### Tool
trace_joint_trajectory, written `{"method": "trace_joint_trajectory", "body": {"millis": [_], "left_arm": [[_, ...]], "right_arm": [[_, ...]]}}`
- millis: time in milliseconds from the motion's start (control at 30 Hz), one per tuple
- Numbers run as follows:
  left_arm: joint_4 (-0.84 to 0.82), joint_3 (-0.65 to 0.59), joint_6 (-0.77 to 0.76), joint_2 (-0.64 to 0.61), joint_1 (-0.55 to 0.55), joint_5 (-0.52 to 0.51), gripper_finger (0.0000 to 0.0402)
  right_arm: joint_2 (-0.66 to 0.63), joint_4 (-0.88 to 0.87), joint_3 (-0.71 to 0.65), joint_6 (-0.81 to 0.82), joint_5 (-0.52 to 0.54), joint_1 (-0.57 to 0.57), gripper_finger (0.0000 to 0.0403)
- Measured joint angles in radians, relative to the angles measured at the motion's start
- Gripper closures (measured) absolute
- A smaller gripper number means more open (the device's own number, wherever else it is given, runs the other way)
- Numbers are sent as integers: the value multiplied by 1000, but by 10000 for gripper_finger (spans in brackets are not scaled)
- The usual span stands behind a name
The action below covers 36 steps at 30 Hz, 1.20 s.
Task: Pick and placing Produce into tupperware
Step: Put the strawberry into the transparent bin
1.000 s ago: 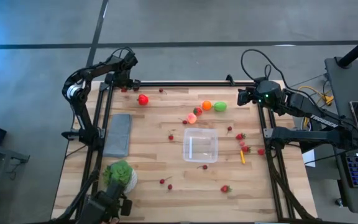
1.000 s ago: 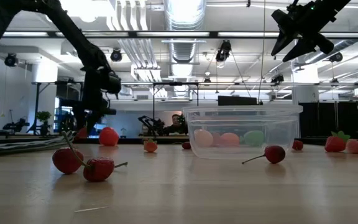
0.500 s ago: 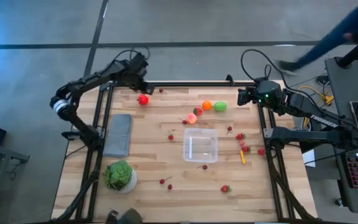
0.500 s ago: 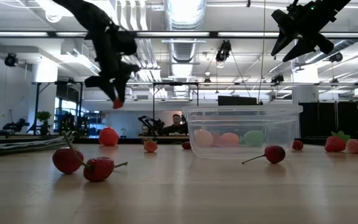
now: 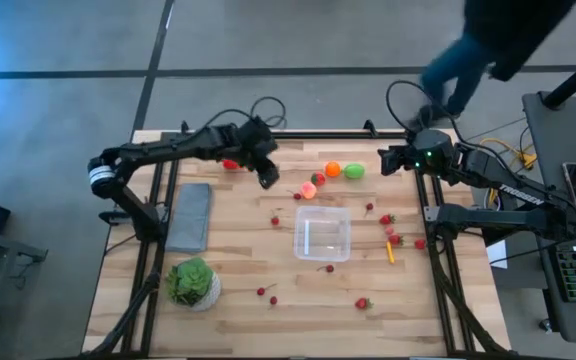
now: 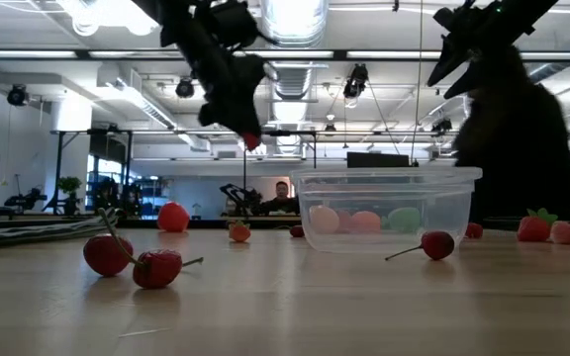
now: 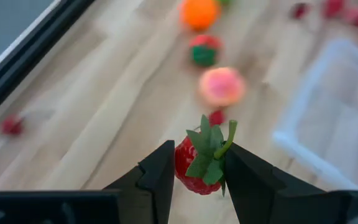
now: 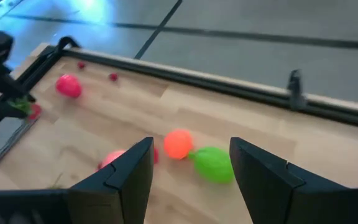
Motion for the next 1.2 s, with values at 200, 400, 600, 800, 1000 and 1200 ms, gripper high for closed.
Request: {"method": "trace_joint_trajectory", "body": {"millis": [200,400,600,800,1000,1200], "left_arm": [[179,1,103,26,-101,24,286],[316,1,109,67,-181,98,286],[401,2,108,125,-269,108,286],[419,2,100,209,-336,109,286],[417,25,-61,278,-348,89,284],[356,35,-135,311,-349,84,239]], "right_arm": [[0,-3,0,-14,-108,0,199],[0,-16,0,-31,-195,0,199],[-9,-99,0,-53,-205,0,199],[-16,-161,0,-72,-204,0,199],[-15,-171,0,-74,-220,0,199],[-14,-170,0,-78,-220,0,199]]}}
